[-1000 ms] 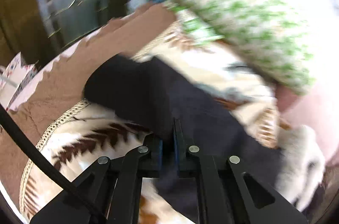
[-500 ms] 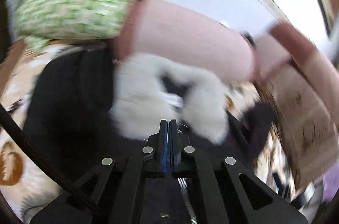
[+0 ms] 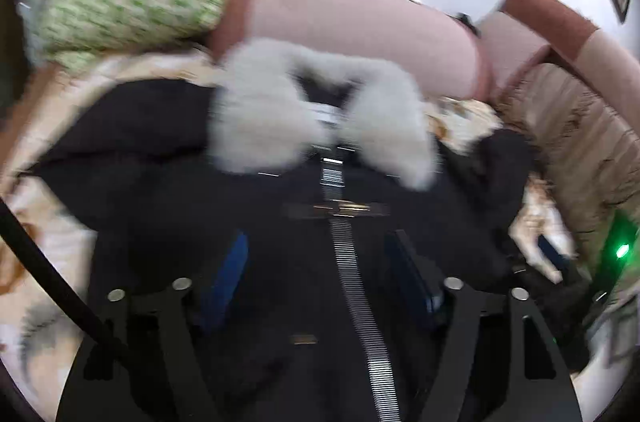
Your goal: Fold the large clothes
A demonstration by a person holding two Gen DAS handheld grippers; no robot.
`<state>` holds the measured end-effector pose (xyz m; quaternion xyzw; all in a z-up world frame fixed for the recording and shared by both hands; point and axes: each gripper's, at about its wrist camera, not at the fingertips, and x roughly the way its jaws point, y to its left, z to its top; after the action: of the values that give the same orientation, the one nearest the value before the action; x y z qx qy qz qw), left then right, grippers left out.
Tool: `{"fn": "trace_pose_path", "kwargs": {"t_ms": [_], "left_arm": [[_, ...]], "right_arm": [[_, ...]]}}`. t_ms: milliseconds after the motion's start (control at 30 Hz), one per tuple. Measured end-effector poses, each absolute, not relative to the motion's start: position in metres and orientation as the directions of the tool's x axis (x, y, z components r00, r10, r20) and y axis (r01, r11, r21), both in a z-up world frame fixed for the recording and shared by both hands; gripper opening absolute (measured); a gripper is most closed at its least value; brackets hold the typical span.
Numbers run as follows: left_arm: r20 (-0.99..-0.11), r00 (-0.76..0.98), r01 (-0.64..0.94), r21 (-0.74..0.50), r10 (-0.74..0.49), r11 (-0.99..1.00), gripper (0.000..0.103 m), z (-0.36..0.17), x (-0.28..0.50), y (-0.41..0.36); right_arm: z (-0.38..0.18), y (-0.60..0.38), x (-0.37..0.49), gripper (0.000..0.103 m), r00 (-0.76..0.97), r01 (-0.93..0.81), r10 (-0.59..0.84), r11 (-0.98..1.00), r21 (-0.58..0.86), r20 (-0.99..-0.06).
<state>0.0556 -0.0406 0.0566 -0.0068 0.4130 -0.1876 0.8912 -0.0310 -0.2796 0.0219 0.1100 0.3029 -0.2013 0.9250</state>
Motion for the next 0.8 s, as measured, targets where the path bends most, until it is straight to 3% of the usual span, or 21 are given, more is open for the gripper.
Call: {"fn": "trace_pose_path", "kwargs": {"t_ms": [133,233,400,500,567,667,800], "left_arm": [[-0.685,0.721,0.150,0.012,-0.101,0.989,0.077,0.043,0.057,0.015],[-0.697,0.717,0.050,0.057,0.003,0.997,0.077,0.022,0.072,0.053],[-0.777,0.629,-0.074,-0.082,-0.018,0.994,0.077,-0.014,0.092,0.111],[-0.827,0.545,-0.080,-0.212,-0.135,0.974,0.077,-0.029,0.102,0.124],[-0.835,0.528,-0.079,-0.232,-0.157,0.969,0.077,-0.036,0.102,0.124],[-0.849,0.507,-0.083,-0.219,-0.148,0.972,0.077,-0.044,0.103,0.124],[-0.857,0.489,-0.096,-0.236,-0.161,0.967,0.077,-0.050,0.108,0.125]], "right_arm": [[0.001,-0.272,-0.024,0.099,0.729,0.369,-0.140,0.905,0.213,-0.670],[-0.012,-0.260,-0.021,0.099,0.717,0.338,-0.028,0.888,0.312,-0.696],[-0.001,-0.210,0.030,0.099,0.702,0.209,0.142,0.896,0.392,-0.698],[0.004,-0.165,0.090,0.099,0.674,0.085,0.286,0.886,0.457,-0.681],[-0.002,-0.137,0.132,0.099,0.648,0.045,0.353,0.867,0.497,-0.674],[-0.020,-0.107,0.192,0.099,0.602,0.055,0.428,0.820,0.570,-0.674],[-0.045,-0.086,0.241,0.099,0.575,0.169,0.409,0.788,0.592,-0.709]]}}
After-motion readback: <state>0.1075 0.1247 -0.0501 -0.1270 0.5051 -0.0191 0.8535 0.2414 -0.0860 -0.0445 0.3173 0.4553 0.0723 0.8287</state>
